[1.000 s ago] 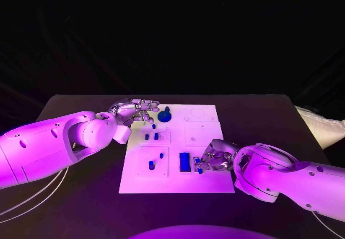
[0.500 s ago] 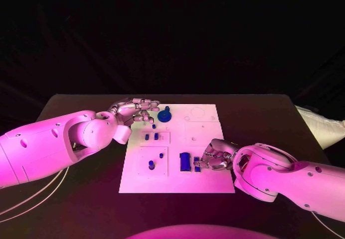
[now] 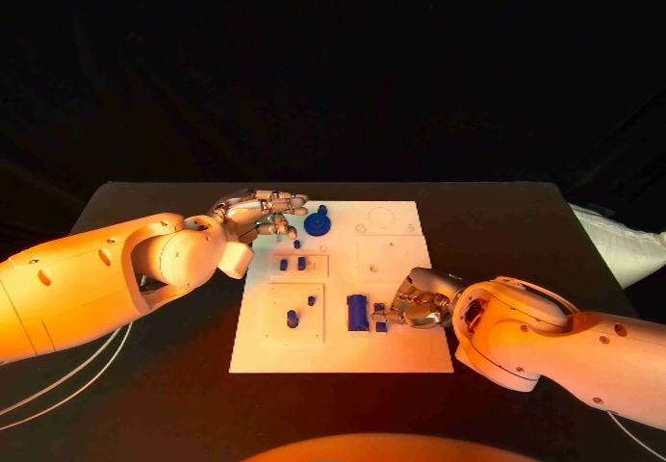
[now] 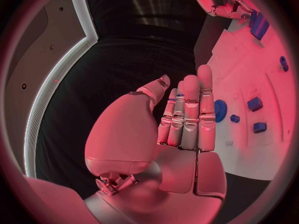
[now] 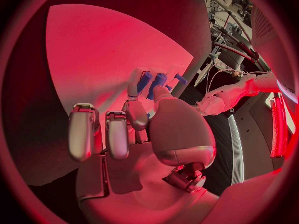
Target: Assemble the parts on the task board
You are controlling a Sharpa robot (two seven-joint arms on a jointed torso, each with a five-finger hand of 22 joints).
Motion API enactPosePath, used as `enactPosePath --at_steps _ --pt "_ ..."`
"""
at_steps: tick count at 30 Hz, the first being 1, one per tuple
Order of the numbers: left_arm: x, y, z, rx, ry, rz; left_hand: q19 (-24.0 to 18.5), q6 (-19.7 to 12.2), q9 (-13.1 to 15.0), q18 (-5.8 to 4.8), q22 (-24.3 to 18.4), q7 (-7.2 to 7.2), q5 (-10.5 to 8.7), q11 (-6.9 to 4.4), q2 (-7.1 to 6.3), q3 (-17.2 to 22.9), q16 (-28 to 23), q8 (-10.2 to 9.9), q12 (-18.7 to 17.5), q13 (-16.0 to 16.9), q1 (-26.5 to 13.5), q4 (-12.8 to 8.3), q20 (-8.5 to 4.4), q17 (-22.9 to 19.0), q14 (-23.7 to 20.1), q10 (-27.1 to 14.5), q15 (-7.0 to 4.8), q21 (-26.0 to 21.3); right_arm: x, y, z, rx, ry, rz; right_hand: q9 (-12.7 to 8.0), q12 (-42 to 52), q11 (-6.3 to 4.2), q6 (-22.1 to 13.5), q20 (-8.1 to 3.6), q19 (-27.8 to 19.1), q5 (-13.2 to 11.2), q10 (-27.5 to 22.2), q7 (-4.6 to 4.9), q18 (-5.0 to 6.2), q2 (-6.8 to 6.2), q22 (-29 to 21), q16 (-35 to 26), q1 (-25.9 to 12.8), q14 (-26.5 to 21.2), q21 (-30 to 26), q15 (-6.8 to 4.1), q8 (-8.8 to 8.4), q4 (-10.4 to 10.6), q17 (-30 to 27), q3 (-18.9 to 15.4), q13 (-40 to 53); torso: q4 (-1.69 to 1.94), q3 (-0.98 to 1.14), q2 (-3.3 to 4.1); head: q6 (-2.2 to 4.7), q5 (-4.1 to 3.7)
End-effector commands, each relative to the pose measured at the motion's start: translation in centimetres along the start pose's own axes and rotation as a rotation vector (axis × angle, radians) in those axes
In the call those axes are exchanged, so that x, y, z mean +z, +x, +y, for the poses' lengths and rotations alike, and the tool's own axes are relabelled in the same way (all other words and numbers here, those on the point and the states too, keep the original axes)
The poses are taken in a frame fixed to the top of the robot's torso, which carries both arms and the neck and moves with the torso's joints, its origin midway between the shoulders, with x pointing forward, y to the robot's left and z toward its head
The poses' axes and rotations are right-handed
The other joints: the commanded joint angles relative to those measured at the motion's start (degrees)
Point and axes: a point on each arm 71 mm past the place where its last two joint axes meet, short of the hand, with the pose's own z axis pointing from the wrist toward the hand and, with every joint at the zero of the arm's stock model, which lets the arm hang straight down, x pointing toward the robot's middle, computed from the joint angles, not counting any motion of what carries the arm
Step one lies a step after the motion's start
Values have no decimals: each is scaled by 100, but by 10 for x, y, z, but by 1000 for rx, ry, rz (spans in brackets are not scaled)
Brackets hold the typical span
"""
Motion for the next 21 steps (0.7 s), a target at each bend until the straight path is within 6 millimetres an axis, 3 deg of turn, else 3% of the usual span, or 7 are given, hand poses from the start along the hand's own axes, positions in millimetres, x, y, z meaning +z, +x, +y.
enactPosePath --at_steps 1,5,11,17,21 --pt "0 2 -1 1 4 22 0 -31 -3 105 -5 -9 14 18 44 -40 0 26 35 -3 6 6 39 -5 -42 -41 -3 -21 -2 3 1 -45 -32 25 20 -26 4 5 -18 4 -70 13 6 -41 9 68 23 194 453 -2 -38 26 -57 825 -79 6 -4 6 2 7 8" --pt "0 2 0 1 2 22 0 -31 -3 105 -5 -9 14 18 44 -40 0 26 35 -3 6 6 39 -5 -42 -41 -3 -21 -5 5 0 -62 -39 48 50 -64 12 -19 -12 -10 -210 -5 16 -37 3 50 7 415 448 -21 -32 19 -176 804 -184 -2 -7 8 0 6 3" --pt "0 2 0 1 -3 24 0 -31 -3 105 -5 -9 14 18 44 -40 0 26 35 -3 6 6 39 -5 -42 -41 -3 -21 -5 5 -3 -95 -35 59 68 -82 14 -27 -9 -14 -232 -12 19 -35 54 45 3 534 447 -28 -29 18 -237 800 -226 -5 3 -1 -1 19 -7" --pt "1 3 0 1 -5 24 0 -31 -3 105 -5 -9 14 18 44 -40 0 26 35 -3 6 6 39 -5 -42 -41 -3 -21 -4 6 -2 -107 -38 68 71 -84 15 -29 -9 -17 -233 -13 20 -34 60 41 0 551 446 -32 -29 17 -246 796 -234 -5 5 2 3 30 -6" --pt "1 2 0 1 -5 23 0 -31 -3 105 -5 -9 14 18 44 -40 0 26 35 -3 6 6 39 -5 -42 -41 -3 -21 -3 6 -3 -106 -31 63 81 -82 18 -29 -6 -14 -221 -12 24 -35 134 46 4 529 448 -29 -26 16 -211 803 -271 2 0 -1 1 26 -10"
